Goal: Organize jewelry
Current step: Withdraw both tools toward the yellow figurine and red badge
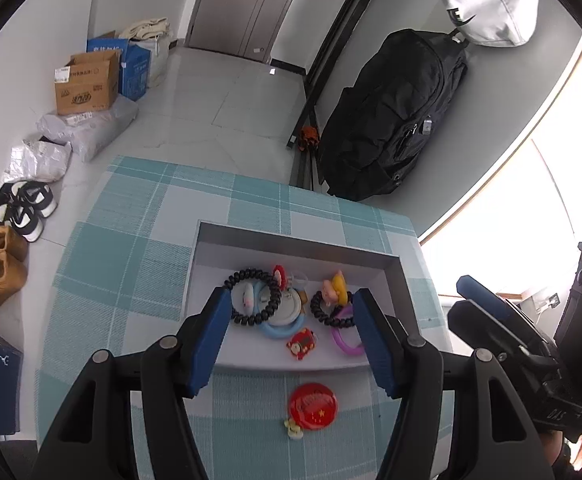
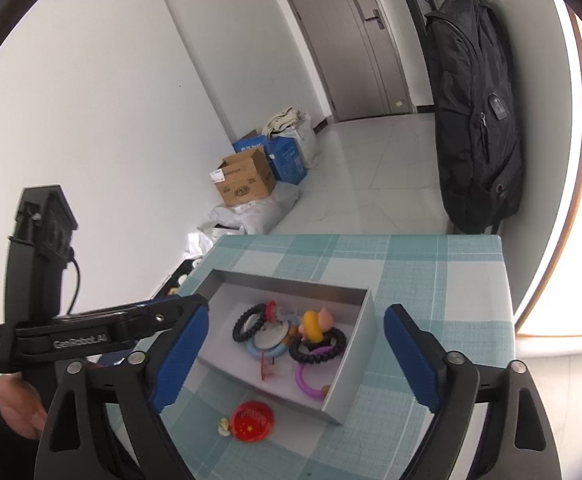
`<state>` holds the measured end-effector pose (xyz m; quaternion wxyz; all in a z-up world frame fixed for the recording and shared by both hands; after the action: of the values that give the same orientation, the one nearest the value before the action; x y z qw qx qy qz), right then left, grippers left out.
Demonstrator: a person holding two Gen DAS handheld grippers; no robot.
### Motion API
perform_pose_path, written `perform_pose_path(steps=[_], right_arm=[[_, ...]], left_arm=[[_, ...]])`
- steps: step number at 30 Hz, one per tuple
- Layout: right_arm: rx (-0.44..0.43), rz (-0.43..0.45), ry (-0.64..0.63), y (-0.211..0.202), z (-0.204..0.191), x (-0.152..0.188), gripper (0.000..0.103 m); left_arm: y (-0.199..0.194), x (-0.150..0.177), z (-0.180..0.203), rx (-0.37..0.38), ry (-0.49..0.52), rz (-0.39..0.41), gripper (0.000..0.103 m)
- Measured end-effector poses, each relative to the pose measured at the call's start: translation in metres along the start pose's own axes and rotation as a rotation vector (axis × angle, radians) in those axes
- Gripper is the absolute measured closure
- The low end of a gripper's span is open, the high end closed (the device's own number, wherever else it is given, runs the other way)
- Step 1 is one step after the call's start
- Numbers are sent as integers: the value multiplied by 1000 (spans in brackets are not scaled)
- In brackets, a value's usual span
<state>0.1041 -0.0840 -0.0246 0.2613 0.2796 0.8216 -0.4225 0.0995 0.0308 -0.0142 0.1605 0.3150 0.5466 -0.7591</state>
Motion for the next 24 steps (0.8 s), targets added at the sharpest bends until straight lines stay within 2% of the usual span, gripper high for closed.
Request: perform_pose_path(steps=[2,6,9,12,18,24], right_arm=[[6,10,-4,-4,-2,4,3],[16,25,-16,-14,-4,10,1],[30,31,-19,-19,-3,15,0],[44,23,-19,-22,-2,22,0],[74,7,-20,-25,2,35,0],[97,-21,-24,-23,6,47,0]], left_arm=[[-7,2,2,-21,15,12,45],[-17,10,2,-47,25,30,42],[-20,21,2,-69,26,28,33],[-23,32,4,-78,37,23,33],[-18,49,6,-107,43,-21,33],[-7,62,13,-98,78,-67,33]])
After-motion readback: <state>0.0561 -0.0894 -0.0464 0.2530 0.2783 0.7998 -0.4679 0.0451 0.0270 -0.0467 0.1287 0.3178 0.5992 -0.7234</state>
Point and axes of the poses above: each gripper's, at about its wrist camera, not at the fingertips, and y roughly the way its jaws point, z to its right, x to its underside, the point moved 3 cm from there along y, roughly the way its jaws point, and after that the axes turned 15 degrees about y, right-handed, at the moved point
